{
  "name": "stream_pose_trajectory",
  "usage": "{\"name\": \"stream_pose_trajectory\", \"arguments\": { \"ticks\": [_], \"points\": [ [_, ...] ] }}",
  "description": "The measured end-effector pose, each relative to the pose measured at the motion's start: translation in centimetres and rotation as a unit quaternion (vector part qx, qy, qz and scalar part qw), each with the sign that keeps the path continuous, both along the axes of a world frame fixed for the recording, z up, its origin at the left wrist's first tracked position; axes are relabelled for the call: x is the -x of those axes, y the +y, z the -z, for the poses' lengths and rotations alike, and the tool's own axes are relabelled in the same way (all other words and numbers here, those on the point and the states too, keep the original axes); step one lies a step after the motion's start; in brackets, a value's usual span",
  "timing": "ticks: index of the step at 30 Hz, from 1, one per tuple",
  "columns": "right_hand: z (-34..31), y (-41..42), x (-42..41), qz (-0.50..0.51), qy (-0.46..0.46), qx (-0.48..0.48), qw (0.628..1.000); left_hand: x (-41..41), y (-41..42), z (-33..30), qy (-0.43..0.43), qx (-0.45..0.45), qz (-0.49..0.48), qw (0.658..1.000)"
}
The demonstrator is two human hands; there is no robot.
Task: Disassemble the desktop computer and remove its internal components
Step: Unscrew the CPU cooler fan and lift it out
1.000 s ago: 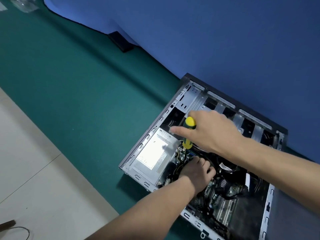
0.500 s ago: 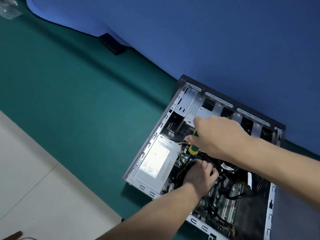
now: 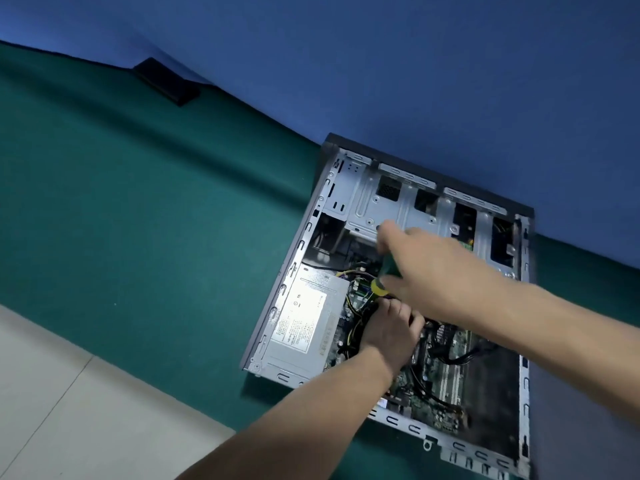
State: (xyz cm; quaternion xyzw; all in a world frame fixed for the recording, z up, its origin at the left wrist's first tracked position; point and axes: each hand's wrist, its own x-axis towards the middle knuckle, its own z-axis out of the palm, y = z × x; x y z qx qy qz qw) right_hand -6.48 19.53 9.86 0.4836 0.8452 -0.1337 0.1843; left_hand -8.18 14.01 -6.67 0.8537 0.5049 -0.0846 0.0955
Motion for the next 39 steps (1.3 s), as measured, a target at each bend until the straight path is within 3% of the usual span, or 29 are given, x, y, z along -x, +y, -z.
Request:
{"name": "stream_pose_trajectory", "arguments": {
  "ticks": [3, 7, 12, 15, 17, 20, 22, 27, 31, 33, 36, 39],
  "points": [
    [-0.2, 0.3, -0.1, -0.028, -0.080, -0.113, 0.990, 0.0, 0.0, 0.0, 0.024, 0.004, 0.015, 1.000],
    [0.1, -0.6, 0.0, -0.122, 0.020, -0.013, 0.992, 0.0, -0.3, -0.2, -0.046, 0.008, -0.034, 0.998],
    [-0.3, 0.0, -0.1, -0.027, -0.106, -0.121, 0.987, -0.3, -0.2, 0.2, 0.031, -0.016, 0.015, 0.999],
    [0.1, -1.5, 0.4, -0.060, 0.006, -0.042, 0.997, -0.6, -0.8, 0.5, -0.039, 0.005, -0.064, 0.997],
    [0.3, -2.1, 0.6, -0.047, 0.055, 0.001, 0.997, -0.2, -0.7, -0.9, -0.038, -0.031, -0.090, 0.995],
    [0.3, -0.9, 0.6, 0.021, -0.031, -0.079, 0.996, -0.3, -0.9, -0.1, 0.079, 0.005, 0.007, 0.997],
    [0.2, 0.1, 0.2, 0.014, -0.099, -0.134, 0.986, -0.4, -0.2, 0.2, 0.070, 0.013, 0.025, 0.997],
    [0.3, 0.0, 0.1, -0.014, 0.041, 0.022, 0.999, -0.1, -0.2, 0.4, 0.034, -0.020, 0.005, 0.999],
    [0.7, 0.5, -0.1, 0.068, -0.015, -0.074, 0.995, -0.1, 0.0, 0.2, 0.039, -0.006, 0.020, 0.999],
    [1.0, 0.1, -0.1, 0.069, 0.016, -0.098, 0.993, -0.1, 0.0, 0.1, 0.045, -0.003, 0.024, 0.999],
    [1.4, -1.3, 0.0, 0.019, 0.126, -0.032, 0.991, -0.1, -0.1, 0.3, 0.018, -0.006, -0.009, 1.000],
    [1.1, -0.7, 0.2, 0.055, 0.105, 0.009, 0.993, -0.1, 0.0, 0.2, 0.027, 0.010, -0.001, 1.000]
  ]
}}
